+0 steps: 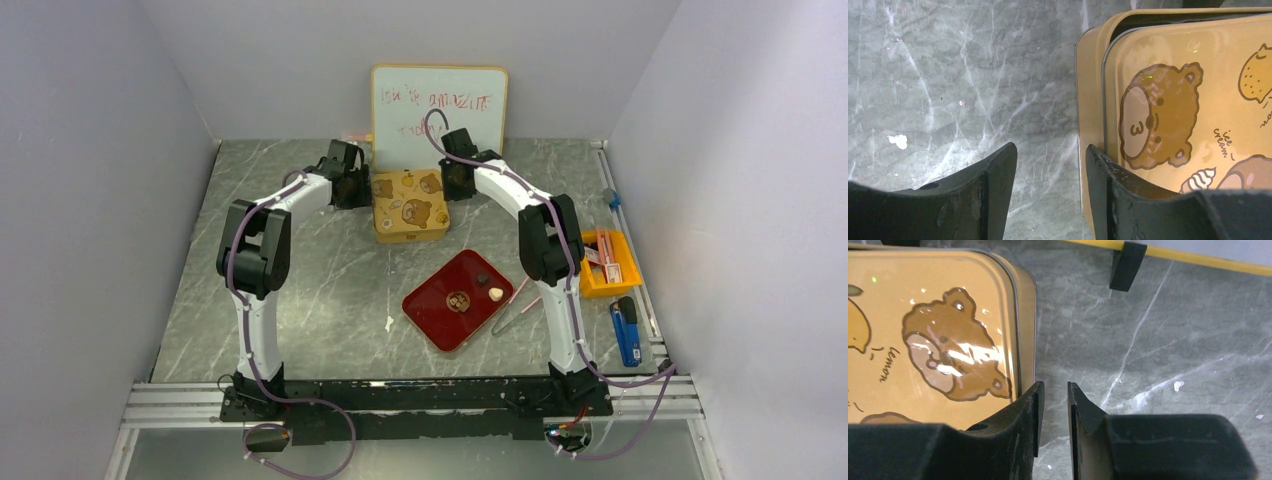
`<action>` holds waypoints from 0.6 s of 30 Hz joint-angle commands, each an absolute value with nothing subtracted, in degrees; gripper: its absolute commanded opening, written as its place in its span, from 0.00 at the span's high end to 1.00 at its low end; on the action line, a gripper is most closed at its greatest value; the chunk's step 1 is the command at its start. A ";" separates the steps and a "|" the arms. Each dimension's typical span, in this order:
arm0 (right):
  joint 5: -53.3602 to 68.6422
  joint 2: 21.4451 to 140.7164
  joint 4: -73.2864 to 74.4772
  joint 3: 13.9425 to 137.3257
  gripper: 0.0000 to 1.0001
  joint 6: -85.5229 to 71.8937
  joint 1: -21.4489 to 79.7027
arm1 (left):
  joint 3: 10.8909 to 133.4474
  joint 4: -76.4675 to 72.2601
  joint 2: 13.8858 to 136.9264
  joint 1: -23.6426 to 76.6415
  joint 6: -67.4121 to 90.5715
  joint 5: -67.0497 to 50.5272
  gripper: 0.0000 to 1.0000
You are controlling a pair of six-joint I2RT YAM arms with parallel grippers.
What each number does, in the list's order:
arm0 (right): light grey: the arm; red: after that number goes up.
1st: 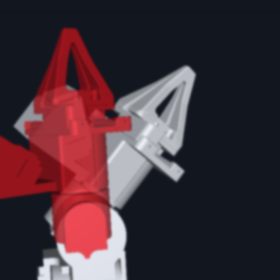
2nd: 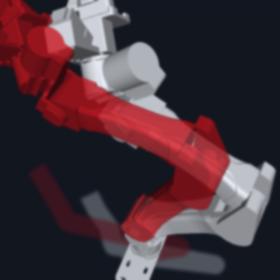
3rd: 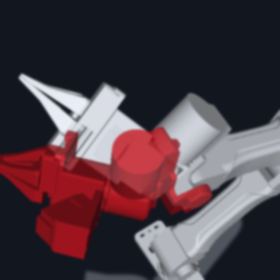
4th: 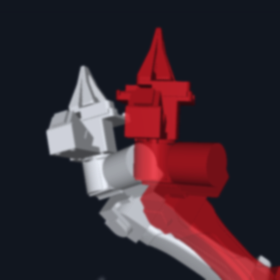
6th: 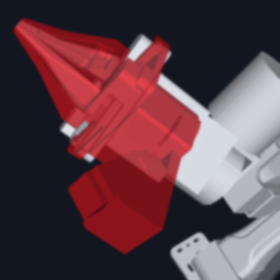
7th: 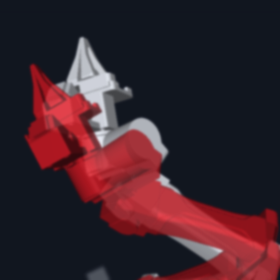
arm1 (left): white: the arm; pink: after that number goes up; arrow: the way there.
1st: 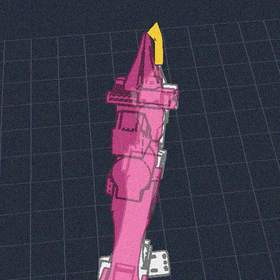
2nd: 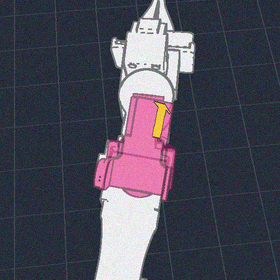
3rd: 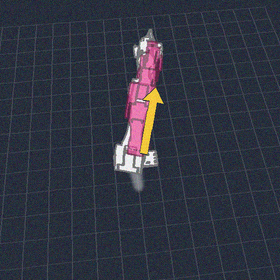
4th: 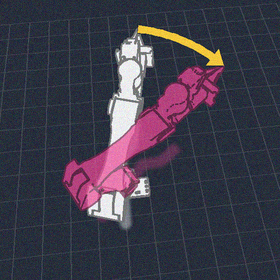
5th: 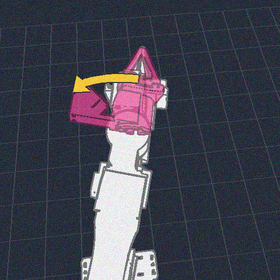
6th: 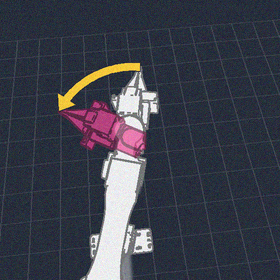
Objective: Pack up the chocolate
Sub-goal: Close the box lid on the packing box.
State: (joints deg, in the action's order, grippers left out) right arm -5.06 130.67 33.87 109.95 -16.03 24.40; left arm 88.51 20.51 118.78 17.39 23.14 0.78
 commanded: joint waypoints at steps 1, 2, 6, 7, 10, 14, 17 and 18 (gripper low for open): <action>-5.79 126.35 32.79 108.97 0.72 -16.30 25.05 | 88.55 19.57 116.34 17.58 22.52 1.41 0.42; -5.96 126.14 32.95 108.84 0.72 -16.43 25.07 | 88.45 19.68 116.17 17.46 22.46 1.48 0.42; -6.41 124.53 32.78 107.37 0.72 -16.67 25.05 | 87.80 19.64 115.41 17.00 22.19 1.43 0.42; -6.42 124.22 32.74 107.01 0.72 -16.81 25.15 | 87.60 19.52 115.20 16.90 22.15 1.33 0.42; -6.53 122.92 32.65 105.71 0.72 -16.98 25.59 | 87.07 19.38 114.81 16.58 21.93 1.25 0.42; -7.09 121.34 32.49 103.58 0.72 -17.15 26.78 | 86.66 18.99 114.44 16.19 21.80 0.99 0.42; -7.54 120.60 32.34 102.13 0.72 -17.34 27.80 | 86.87 19.16 114.61 15.92 21.78 0.56 0.42; -7.58 120.45 32.39 101.79 0.72 -17.37 28.02 | 86.84 19.02 114.54 15.89 21.84 0.53 0.42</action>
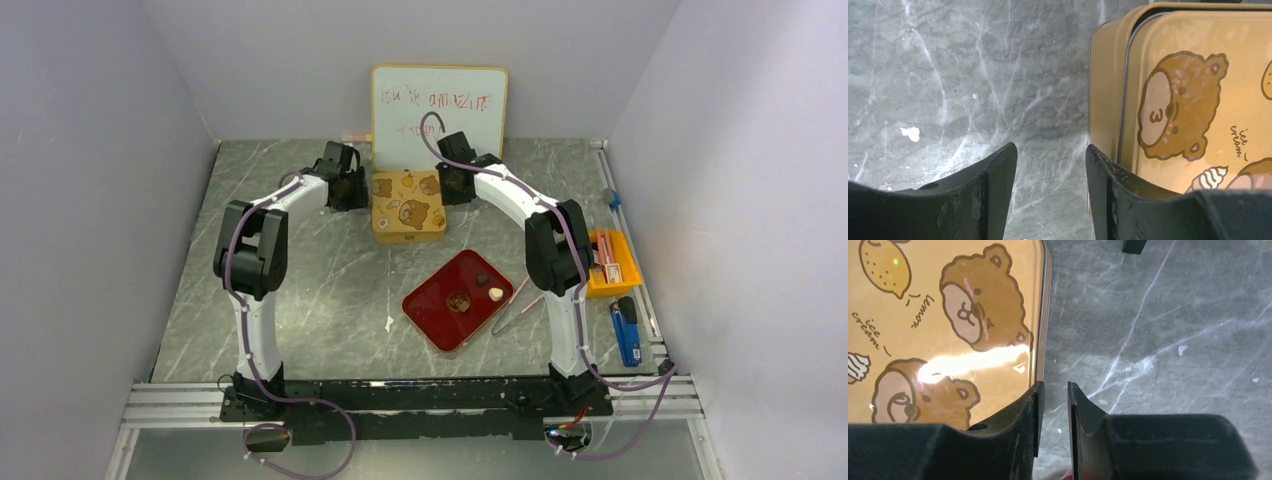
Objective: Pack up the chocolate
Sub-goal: Close the box lid on the packing box.
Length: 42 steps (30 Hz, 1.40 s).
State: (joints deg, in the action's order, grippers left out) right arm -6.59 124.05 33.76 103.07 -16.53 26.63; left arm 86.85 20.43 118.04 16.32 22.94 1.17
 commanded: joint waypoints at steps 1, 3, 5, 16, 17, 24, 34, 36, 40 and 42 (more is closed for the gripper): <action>-7.76 120.38 32.43 101.58 0.72 -17.48 28.23 | 86.77 18.91 114.46 15.82 21.85 0.53 0.42; -8.39 120.08 32.23 100.87 0.72 -17.63 28.64 | 86.69 18.72 114.43 15.80 21.88 0.53 0.42; -8.62 120.02 32.07 100.59 0.72 -17.82 28.76 | 86.81 18.72 114.48 15.74 21.90 0.53 0.42; -12.25 120.44 32.73 102.34 0.71 -17.69 28.67 | 86.23 19.94 112.68 14.95 22.53 2.80 0.42; -12.64 120.30 32.72 102.41 0.71 -17.89 28.61 | 85.85 19.87 112.23 14.63 22.77 2.96 0.42; -13.85 120.18 33.27 104.09 0.60 -18.09 27.99 | 83.77 19.82 108.54 12.85 23.53 4.58 0.41; -12.47 116.85 31.72 101.71 0.50 -20.21 26.95 | 80.09 16.88 101.51 12.39 23.84 -4.32 0.35; -10.25 115.60 30.30 99.91 0.49 -20.64 26.49 | 79.44 16.53 100.65 12.39 23.78 -7.52 0.34; -4.86 113.59 26.88 95.88 0.48 -21.98 25.72 | 78.75 16.87 100.17 12.52 23.39 -12.00 0.32; -3.38 112.98 25.50 94.41 0.48 -22.66 25.73 | 78.03 16.48 100.08 12.69 23.30 -14.11 0.32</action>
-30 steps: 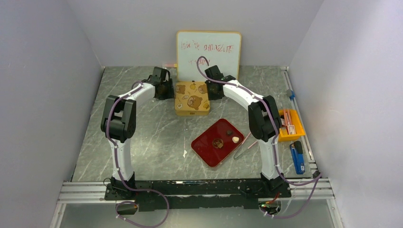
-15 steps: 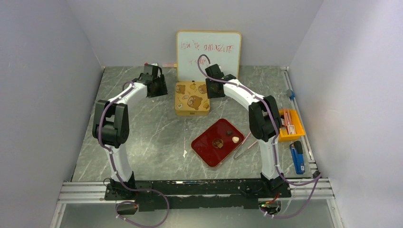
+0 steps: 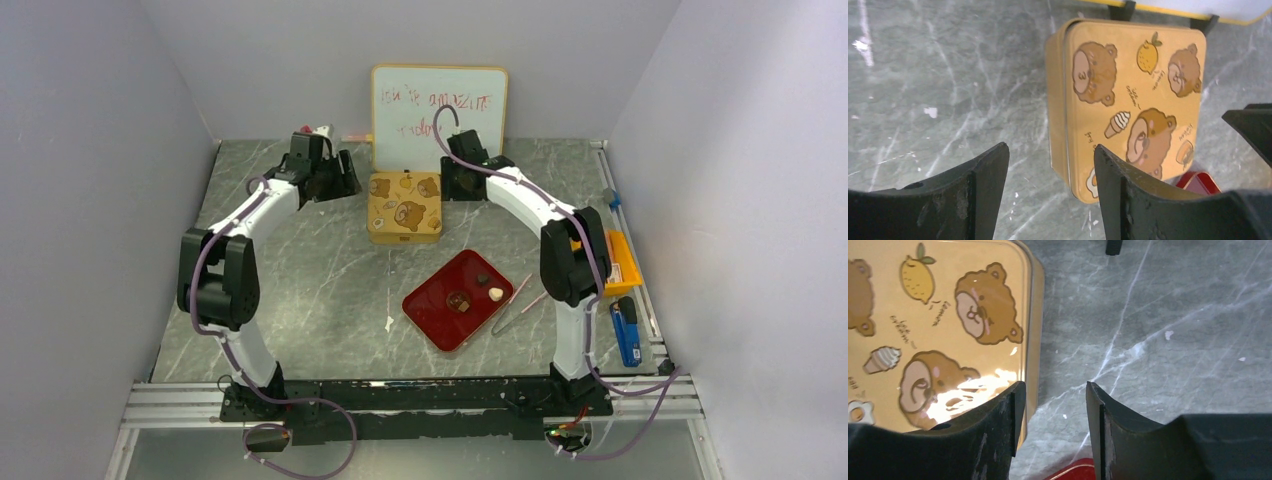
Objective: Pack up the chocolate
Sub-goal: Close the box lid on the packing box.
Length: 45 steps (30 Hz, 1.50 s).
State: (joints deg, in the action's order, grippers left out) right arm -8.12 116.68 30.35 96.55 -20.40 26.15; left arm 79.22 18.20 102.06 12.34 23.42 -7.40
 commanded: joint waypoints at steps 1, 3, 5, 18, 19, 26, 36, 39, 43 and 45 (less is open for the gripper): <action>-2.92 112.75 24.96 93.73 0.48 -22.86 25.74 | 77.78 16.32 100.09 12.85 23.10 -14.98 0.32; -2.39 112.29 24.43 92.75 0.49 -23.22 25.54 | 77.72 16.37 100.42 13.44 22.43 -16.15 0.32; -1.93 112.10 23.90 92.11 0.50 -23.35 25.45 | 78.09 16.93 101.07 14.14 21.61 -16.88 0.33; -2.84 113.22 25.27 90.86 0.51 -23.12 25.40 | 78.12 19.09 102.88 16.61 19.25 -16.62 0.33; -3.02 113.25 25.26 90.80 0.51 -23.26 25.44 | 77.78 19.07 102.91 16.68 19.14 -16.57 0.33; -4.26 113.90 26.44 91.57 0.51 -22.95 25.40 | 77.04 19.42 103.52 16.84 18.68 -15.68 0.34; -5.52 112.31 27.04 88.96 0.52 -22.74 25.40 | 76.48 19.10 104.39 16.96 18.57 -15.56 0.35; -5.22 111.57 26.53 87.25 0.52 -22.90 25.52 | 76.33 18.99 104.63 17.01 18.54 -15.55 0.35; -6.14 110.01 26.92 85.36 0.52 -22.95 25.51 | 76.29 18.81 104.68 17.05 18.64 -15.23 0.35; -6.08 108.88 26.62 84.01 0.53 -22.93 25.51 | 76.52 18.72 104.79 17.05 18.70 -15.09 0.35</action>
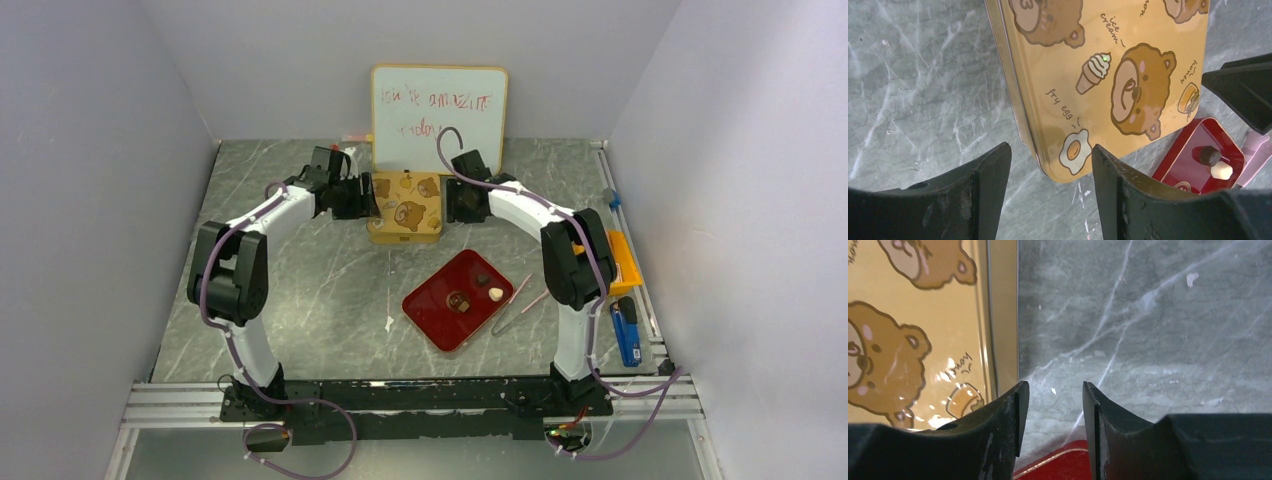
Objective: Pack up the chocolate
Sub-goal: Close the box lid on the packing box.
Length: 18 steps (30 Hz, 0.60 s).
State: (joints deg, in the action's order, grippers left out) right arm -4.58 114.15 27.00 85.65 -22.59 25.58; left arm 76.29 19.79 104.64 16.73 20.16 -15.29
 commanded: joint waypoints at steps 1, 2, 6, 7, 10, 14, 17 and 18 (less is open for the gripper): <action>-6.07 108.25 26.55 83.37 0.53 -22.89 25.55 | 76.64 18.72 104.89 17.05 18.65 -14.99 0.35; -5.99 107.71 26.52 82.73 0.54 -23.00 25.63 | 76.72 18.72 104.92 17.05 18.68 -14.95 0.35; -5.75 105.93 26.94 80.48 0.64 -22.79 26.08 | 77.00 18.55 105.27 17.05 18.81 -14.86 0.35; -5.61 105.53 27.21 80.02 0.67 -22.82 26.29 | 77.06 18.40 105.37 17.05 18.85 -14.82 0.35; -4.94 104.34 26.96 77.98 0.83 -22.79 27.07 | 77.33 18.46 105.52 17.05 18.74 -14.56 0.36; -4.75 103.87 27.13 76.70 0.87 -22.85 28.69 | 78.18 18.76 105.88 17.05 18.57 -14.35 0.35; -4.80 104.25 27.09 76.47 0.87 -23.01 30.01 | 78.63 18.69 106.17 17.05 18.66 -14.26 0.35; -4.75 104.46 26.97 76.53 0.88 -23.09 30.42 | 78.75 18.64 106.19 17.04 18.71 -14.27 0.35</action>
